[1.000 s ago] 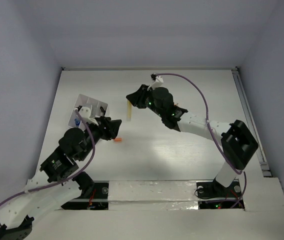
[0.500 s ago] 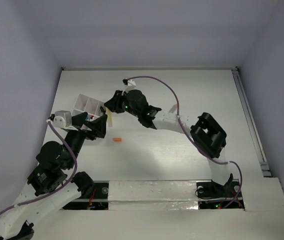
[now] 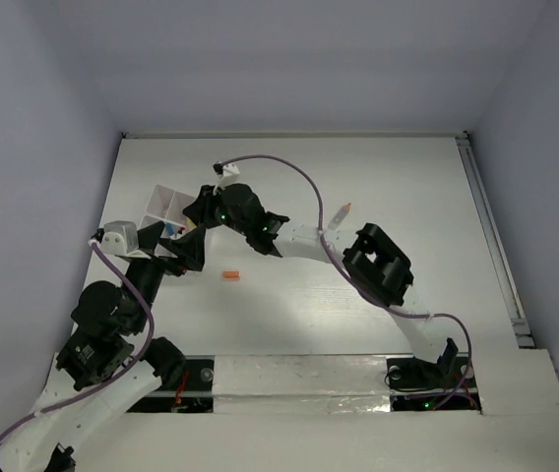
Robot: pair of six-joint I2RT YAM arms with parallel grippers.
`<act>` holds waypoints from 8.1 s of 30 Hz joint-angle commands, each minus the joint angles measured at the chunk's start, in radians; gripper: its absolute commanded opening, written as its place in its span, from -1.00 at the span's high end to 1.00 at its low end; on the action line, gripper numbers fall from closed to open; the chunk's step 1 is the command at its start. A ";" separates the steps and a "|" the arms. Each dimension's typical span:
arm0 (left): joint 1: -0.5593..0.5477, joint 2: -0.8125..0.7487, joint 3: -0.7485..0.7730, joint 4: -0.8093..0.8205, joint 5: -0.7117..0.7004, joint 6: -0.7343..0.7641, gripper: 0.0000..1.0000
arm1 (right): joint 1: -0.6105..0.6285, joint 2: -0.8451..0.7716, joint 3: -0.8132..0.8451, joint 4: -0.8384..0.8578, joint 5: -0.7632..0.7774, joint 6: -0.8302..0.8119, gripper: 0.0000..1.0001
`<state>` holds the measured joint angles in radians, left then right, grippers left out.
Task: Sort the stationery into containers
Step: Place the pen in the storage box, then pick up the pen from the center of the board, then close the pen cap on the pen.
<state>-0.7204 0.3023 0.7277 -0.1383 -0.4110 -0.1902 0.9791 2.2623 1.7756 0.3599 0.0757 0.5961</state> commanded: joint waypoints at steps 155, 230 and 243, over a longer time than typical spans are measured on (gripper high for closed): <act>0.296 0.374 0.012 0.103 0.658 -0.008 1.00 | -0.056 -0.756 -0.579 0.025 -0.180 -0.168 -0.10; 0.314 0.230 0.010 0.132 0.636 -0.061 1.00 | -0.052 -0.438 -0.472 -0.419 -0.181 -0.606 1.00; 0.314 0.400 0.044 0.384 1.017 -0.199 1.00 | -0.217 -0.928 -0.808 0.142 -0.280 -0.257 1.00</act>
<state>-0.4107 0.6876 0.7250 0.0990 0.4782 -0.3378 0.7715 1.4002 0.9882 0.2962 -0.1688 0.2405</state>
